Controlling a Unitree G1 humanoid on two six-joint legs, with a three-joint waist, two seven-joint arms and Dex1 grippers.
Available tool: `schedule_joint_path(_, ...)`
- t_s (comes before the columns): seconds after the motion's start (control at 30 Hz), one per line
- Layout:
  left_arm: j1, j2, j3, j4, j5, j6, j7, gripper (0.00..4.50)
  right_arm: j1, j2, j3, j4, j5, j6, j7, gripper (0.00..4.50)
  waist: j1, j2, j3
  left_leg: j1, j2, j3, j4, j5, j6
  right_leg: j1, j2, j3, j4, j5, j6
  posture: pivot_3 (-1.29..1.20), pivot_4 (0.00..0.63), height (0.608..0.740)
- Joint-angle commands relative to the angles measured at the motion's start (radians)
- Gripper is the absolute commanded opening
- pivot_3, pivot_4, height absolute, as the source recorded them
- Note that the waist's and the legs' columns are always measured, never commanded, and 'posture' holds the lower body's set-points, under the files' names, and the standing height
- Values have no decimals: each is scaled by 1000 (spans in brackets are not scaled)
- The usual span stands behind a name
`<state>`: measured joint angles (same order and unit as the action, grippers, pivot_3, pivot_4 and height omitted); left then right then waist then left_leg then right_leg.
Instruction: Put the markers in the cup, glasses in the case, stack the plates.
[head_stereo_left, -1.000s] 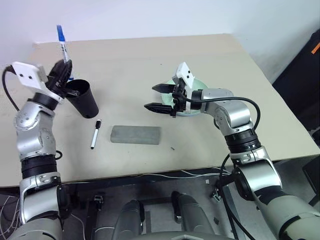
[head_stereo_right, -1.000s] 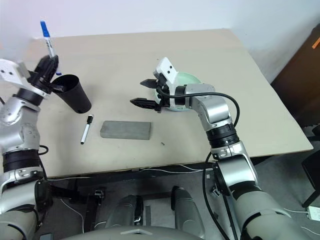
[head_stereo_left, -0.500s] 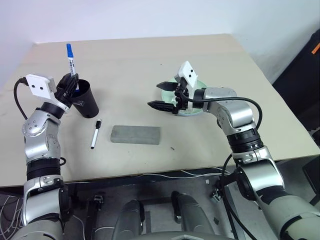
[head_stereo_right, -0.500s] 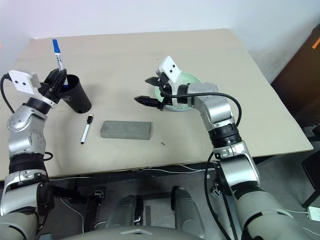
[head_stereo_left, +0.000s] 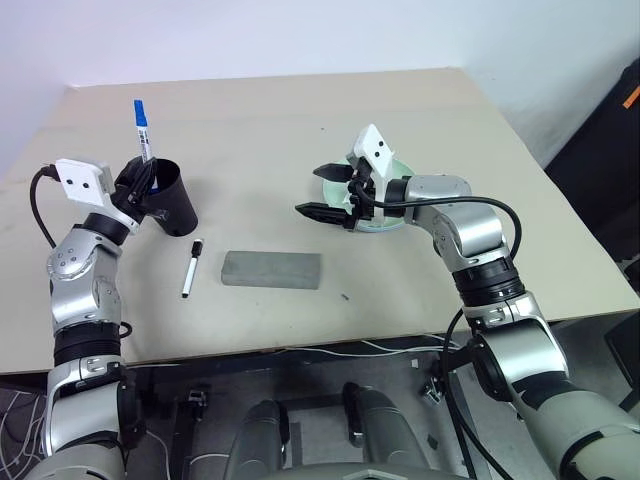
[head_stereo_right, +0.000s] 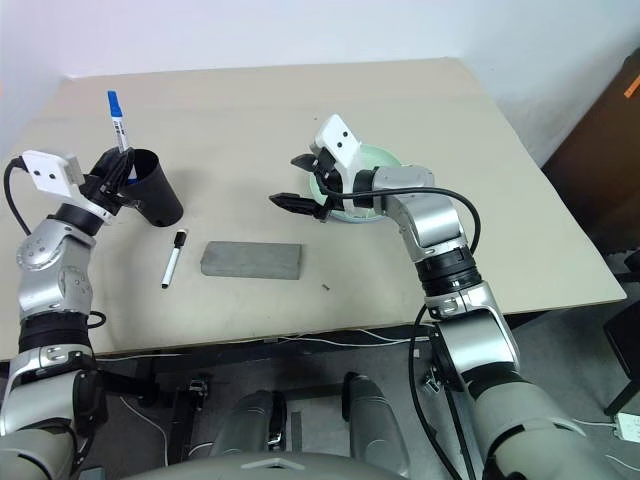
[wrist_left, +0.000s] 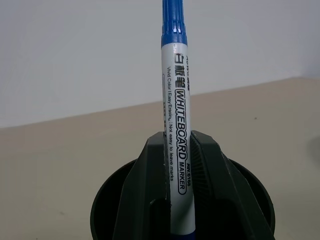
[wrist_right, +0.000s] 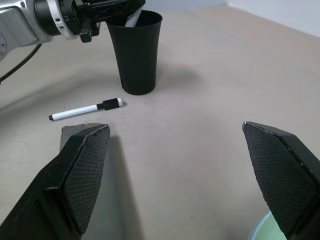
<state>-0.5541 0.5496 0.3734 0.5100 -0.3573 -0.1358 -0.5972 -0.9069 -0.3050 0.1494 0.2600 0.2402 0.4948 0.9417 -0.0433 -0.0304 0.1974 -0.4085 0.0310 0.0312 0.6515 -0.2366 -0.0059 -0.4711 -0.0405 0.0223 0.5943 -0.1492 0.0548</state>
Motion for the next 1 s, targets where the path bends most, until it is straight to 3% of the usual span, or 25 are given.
schedule_joint_path(0.03,-3,6,5,-7,0,-4,9,269,-6,-1,-5,-18,2,-16,-6,4466,0,0,0,0,0,0,0,0,0,0,0,0,0,0,0,0,150,733)
schedule_joint_path(0.33,5,8,4,-18,-2,1,8,269,-5,-3,0,-10,-7,-22,-11,4466,0,0,0,0,0,0,0,0,0,0,0,0,0,0,0,0,150,733)
schedule_joint_path(0.37,6,8,4,-18,-2,1,9,989,-5,-2,1,-10,-8,-22,-11,4500,0,0,0,0,0,0,0,0,0,0,0,0,0,0,0,0,150,733)
schedule_joint_path(0.7,11,10,6,-23,0,-1,19,4482,-8,3,2,-3,-15,-28,-11,4500,0,0,0,0,0,0,0,0,0,0,0,0,0,0,-1,0,150,733)
schedule_joint_path(1.0,20,31,35,-80,-31,30,28,4482,-15,9,-7,6,-4,-31,-5,4500,0,0,0,1,0,0,0,0,0,1,0,0,0,-1,-1,0,150,733)
